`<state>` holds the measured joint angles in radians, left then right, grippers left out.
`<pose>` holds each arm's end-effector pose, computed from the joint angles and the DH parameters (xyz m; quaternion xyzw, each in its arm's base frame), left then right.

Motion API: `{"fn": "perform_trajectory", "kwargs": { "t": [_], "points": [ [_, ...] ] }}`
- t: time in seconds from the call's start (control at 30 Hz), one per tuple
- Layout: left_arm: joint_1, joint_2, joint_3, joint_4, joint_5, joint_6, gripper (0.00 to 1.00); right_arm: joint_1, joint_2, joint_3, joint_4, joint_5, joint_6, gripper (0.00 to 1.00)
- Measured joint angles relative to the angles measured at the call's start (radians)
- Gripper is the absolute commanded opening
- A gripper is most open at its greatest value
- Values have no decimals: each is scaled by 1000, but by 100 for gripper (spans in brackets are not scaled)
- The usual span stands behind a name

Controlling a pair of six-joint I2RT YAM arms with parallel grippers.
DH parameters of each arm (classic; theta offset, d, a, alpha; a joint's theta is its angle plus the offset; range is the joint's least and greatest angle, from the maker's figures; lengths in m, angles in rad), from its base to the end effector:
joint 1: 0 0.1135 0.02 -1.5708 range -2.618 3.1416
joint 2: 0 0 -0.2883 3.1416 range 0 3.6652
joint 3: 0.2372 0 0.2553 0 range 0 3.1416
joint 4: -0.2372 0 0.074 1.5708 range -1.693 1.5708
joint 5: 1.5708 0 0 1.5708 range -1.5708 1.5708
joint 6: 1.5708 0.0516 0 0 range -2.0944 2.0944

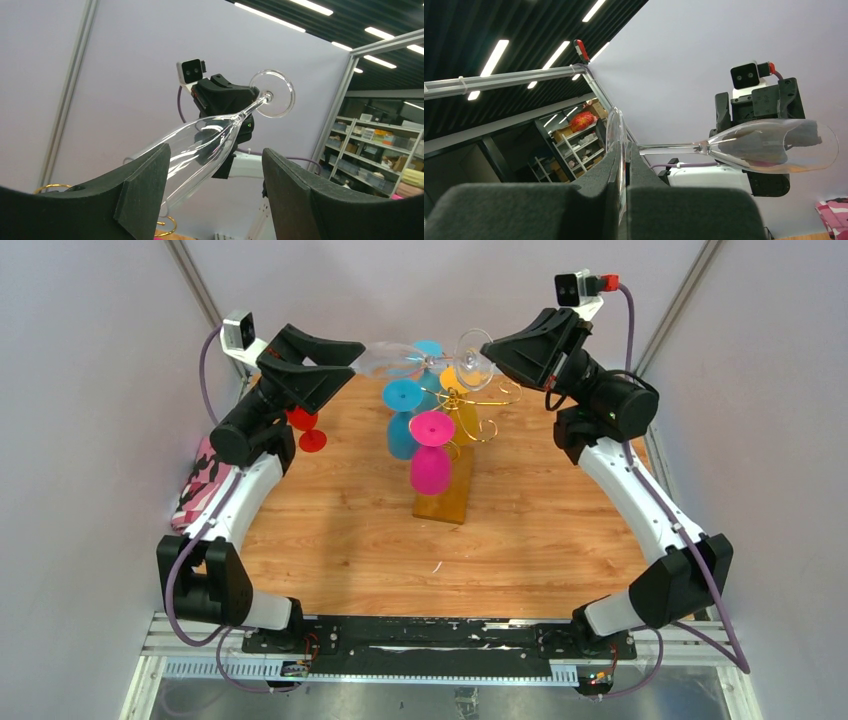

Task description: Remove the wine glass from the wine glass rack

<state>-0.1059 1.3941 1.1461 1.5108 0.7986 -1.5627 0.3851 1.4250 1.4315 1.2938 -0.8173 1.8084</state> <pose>0.2526 -0.0640 0.4994 0.1926 0.3612 -0.7145 0.5674 0.2223 0.1307 0.5657 -0.2174 0.3508 0.8335 0.3674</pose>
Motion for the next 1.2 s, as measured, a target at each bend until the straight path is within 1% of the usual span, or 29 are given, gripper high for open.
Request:
{"fn": "perform_trajectory", "kwargs": {
  "t": [0.2, 0.43, 0.57, 0.67, 0.83, 0.9, 1.07, 1.2],
  "points": [
    [0, 3, -13, 0, 13, -2, 73, 4, -5, 0, -40, -2, -42, 0],
    [33, 19, 6, 1, 27, -16, 73, 4, -116, 0, -151, -12, -151, 0],
    [37, 40, 31, 0, 28, -32, 72, 6, -157, 1, -166, -13, -188, 0],
    [37, 42, 31, 0, 28, -40, 72, 15, -142, 6, -158, -13, -190, 0],
    [25, 42, 31, 1, 29, -46, 73, 45, -45, 15, -134, -9, -175, 0],
    [26, 42, 25, -10, 20, -40, 71, 54, -13, 21, -104, 5, -157, 0],
    [-3, 35, -5, -22, 17, -39, 65, 63, -4, 26, -51, 11, -137, 0],
    [-11, -15, -58, -29, 7, -39, 64, 66, -3, 26, -13, 10, -116, 0]
  ]
}}
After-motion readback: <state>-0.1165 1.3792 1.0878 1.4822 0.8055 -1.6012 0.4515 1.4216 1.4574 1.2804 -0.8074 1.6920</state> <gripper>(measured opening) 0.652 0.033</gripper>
